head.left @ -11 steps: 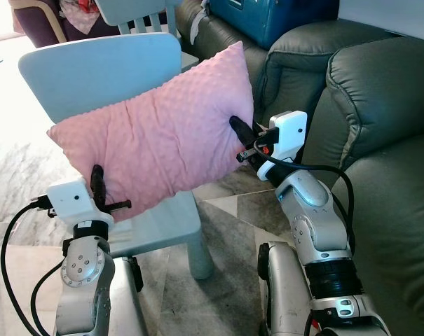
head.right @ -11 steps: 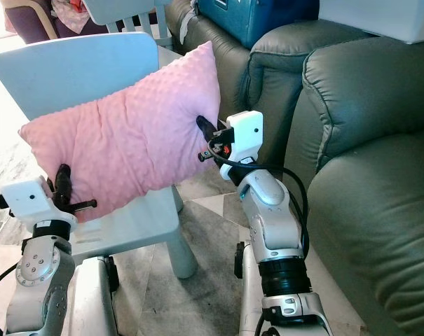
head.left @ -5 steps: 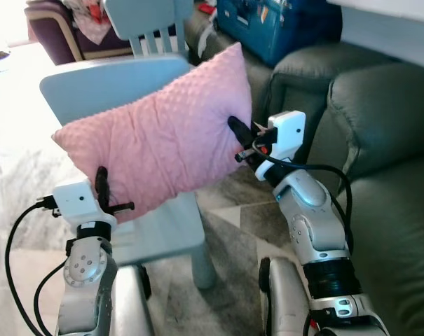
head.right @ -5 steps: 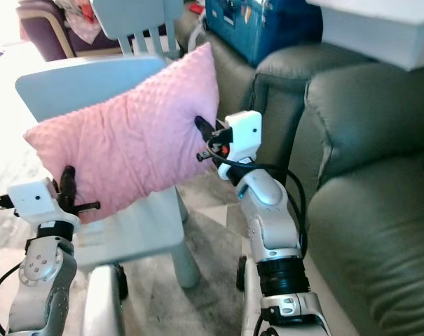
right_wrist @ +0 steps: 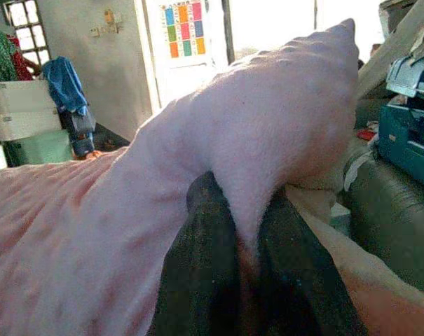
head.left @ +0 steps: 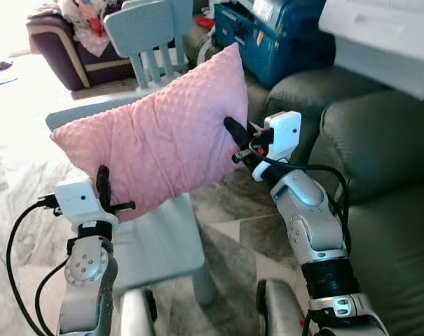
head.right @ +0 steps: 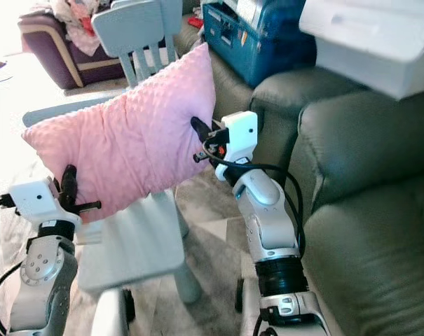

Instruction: Move the pillow to the sofa

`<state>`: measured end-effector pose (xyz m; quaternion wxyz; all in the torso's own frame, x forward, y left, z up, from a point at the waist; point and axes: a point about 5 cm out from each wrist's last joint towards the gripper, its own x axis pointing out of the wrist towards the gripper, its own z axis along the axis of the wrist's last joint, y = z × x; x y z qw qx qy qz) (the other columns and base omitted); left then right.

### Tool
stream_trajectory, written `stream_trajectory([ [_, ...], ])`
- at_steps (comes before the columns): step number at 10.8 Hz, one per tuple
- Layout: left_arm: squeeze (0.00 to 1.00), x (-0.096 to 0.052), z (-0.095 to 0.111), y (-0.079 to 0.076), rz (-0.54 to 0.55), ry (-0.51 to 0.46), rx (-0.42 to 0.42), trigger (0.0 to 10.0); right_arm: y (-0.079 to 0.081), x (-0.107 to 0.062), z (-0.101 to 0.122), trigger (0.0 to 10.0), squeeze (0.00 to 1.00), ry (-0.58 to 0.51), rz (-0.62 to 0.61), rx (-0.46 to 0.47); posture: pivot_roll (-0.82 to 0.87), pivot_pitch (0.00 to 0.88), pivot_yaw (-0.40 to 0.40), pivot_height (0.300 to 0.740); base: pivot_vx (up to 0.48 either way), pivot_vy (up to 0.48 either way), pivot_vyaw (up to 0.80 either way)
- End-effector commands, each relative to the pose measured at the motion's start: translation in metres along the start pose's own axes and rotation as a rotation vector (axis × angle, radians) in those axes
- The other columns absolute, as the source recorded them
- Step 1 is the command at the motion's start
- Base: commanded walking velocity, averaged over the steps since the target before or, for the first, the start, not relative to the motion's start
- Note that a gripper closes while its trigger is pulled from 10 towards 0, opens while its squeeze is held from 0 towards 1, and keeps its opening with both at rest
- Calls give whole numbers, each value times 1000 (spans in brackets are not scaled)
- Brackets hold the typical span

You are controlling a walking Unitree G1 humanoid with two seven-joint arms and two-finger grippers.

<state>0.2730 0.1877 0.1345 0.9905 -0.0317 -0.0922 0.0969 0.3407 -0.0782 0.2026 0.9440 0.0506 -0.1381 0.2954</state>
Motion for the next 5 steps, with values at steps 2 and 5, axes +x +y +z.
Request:
stream_trajectory([
  [2,0,2,3,0,-11,-18,11,10000,8,6,6,0,0,-28,29,5,-154,0,44,658,0,0,0],
  [5,0,4,3,-2,-16,-22,9,10000,7,7,7,0,0,-36,23,5,-158,0,47,710,0,0,0],
])
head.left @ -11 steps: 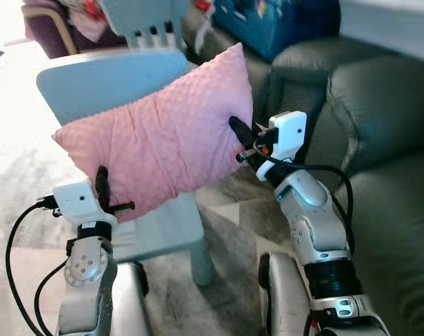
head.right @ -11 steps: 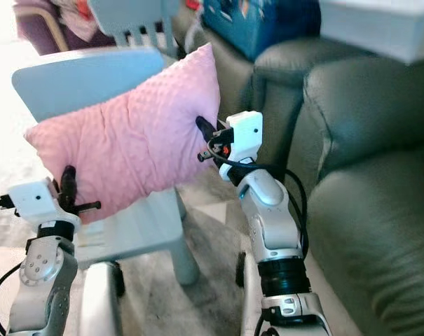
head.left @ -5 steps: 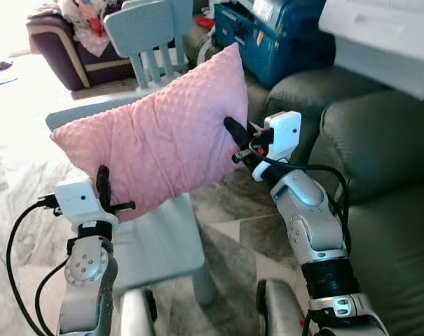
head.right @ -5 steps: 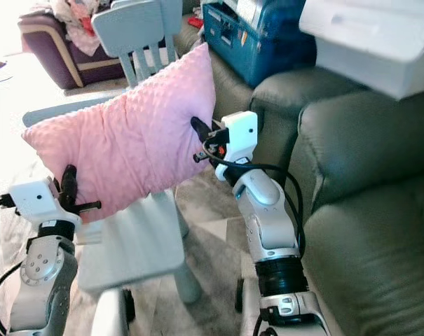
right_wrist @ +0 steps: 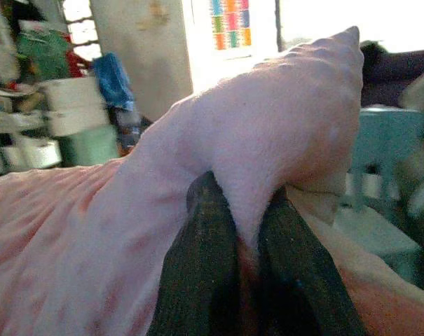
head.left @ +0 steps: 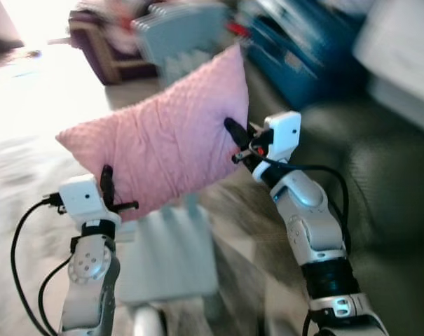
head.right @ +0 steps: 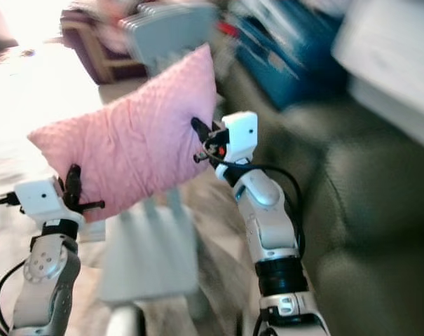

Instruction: Move the pillow to the sofa

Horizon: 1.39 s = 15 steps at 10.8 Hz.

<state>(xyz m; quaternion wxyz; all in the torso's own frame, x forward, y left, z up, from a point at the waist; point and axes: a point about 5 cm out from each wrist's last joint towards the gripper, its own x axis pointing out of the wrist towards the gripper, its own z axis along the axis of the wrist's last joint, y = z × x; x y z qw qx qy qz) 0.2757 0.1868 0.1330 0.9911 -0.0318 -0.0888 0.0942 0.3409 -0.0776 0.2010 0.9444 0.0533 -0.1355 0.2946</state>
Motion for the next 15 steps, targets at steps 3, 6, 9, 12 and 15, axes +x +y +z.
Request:
stream_trajectory([
  [3,0,4,4,-1,-15,-30,11,10000,6,7,10,0,0,-48,20,-5,-161,0,51,740,0,0,0],
  [6,0,8,6,0,-17,-39,16,10000,5,11,11,0,0,-56,17,-9,-161,0,54,740,0,0,0],
  [9,0,12,7,-2,-25,-48,17,10000,5,13,12,0,0,-67,14,-9,-161,0,58,740,0,0,0],
  [12,0,13,5,0,-5,-29,26,10000,7,15,11,0,0,-72,22,-1,-159,0,59,740,0,0,0],
  [15,0,11,-3,-2,8,16,29,10000,8,14,9,0,0,-63,33,12,-158,0,53,740,0,0,0],
])
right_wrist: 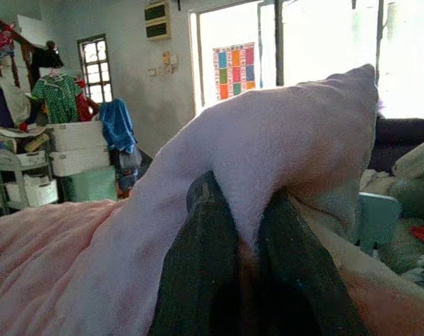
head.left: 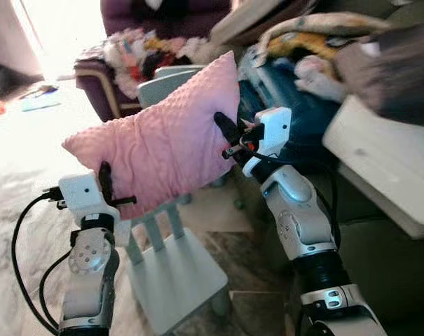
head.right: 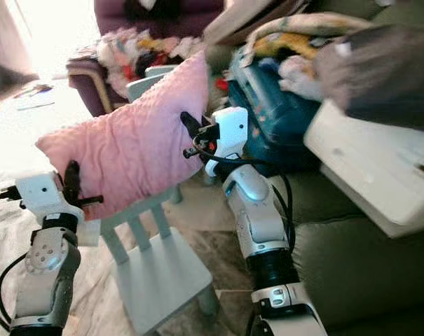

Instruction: Move the pillow to the sofa

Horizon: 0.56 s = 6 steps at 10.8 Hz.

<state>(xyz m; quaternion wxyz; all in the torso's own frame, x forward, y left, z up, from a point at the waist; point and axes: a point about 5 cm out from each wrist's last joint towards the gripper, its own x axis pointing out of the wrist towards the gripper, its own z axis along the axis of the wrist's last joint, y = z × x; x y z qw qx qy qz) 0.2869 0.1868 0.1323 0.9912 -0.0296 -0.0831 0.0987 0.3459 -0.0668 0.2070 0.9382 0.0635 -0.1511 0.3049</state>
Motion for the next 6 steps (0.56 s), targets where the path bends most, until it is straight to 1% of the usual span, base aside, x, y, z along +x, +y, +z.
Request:
stream_trajectory([
  [1,0,-1,-1,-4,-18,5,30,10000,3,1,5,0,0,-22,17,0,-159,0,51,740,0,0,0],
  [4,0,-7,-3,-4,-19,25,27,10000,1,-3,2,0,0,0,21,4,-158,0,45,740,0,0,0],
  [6,0,-11,-7,-7,-71,66,-50,10000,0,-6,-1,0,0,18,13,12,-160,0,46,740,0,0,0],
])
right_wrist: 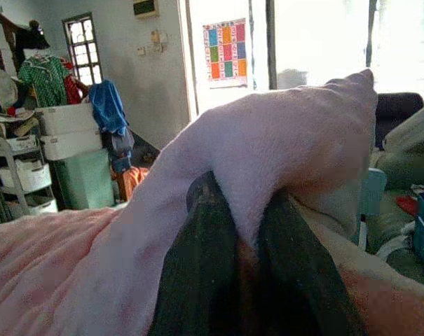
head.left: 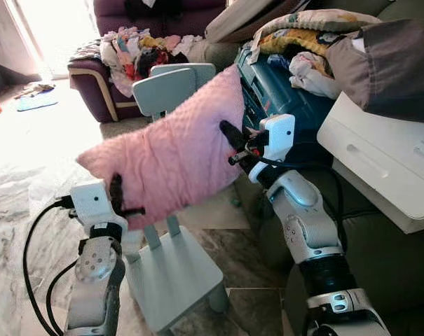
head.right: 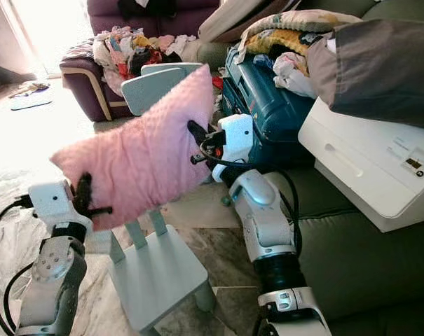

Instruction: Move the pillow to the sofa

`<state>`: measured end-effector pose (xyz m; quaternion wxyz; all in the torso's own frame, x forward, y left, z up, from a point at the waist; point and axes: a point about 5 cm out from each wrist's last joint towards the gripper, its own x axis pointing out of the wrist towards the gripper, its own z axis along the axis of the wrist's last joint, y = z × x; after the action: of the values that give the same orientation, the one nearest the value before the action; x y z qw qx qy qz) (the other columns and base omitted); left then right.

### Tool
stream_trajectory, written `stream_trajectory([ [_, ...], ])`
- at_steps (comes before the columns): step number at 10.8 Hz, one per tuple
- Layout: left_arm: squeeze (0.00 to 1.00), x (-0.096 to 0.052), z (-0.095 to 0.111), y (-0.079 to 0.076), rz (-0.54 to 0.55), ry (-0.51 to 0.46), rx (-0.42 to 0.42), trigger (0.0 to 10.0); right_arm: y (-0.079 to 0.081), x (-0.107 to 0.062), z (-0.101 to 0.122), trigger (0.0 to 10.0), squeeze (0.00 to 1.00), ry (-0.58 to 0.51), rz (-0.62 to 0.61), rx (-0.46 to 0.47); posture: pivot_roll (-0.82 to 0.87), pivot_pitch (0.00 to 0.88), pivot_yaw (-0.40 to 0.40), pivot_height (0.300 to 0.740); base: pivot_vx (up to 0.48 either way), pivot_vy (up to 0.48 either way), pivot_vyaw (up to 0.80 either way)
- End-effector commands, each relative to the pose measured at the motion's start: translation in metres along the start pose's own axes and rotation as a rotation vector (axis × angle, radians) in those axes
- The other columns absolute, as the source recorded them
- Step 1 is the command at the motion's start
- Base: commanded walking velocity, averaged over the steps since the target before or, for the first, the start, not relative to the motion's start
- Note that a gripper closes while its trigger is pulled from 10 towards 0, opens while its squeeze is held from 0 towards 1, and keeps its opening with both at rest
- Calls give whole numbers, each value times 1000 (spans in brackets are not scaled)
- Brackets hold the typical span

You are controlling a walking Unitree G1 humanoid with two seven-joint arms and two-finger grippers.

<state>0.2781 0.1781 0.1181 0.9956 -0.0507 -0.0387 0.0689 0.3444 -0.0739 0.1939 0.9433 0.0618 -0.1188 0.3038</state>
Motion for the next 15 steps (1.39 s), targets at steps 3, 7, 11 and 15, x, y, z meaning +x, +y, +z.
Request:
stream_trajectory([
  [3,0,-2,6,0,24,-2,-66,10000,5,-1,5,10000,0,-13,15,0,-161,0,48,740,0,0,0],
  [7,0,-8,3,-2,9,27,-96,10000,4,-4,3,10000,0,12,6,11,-161,20,45,740,0,84,0],
  [11,0,-11,3,-3,-4,43,-101,10000,5,-6,1,10000,0,27,3,13,-164,31,47,740,-231,363,0],
  [15,0,-11,1,-5,-18,56,-105,10000,4,-7,2,10000,0,36,-1,7,-169,32,43,740,-307,372,0],
])
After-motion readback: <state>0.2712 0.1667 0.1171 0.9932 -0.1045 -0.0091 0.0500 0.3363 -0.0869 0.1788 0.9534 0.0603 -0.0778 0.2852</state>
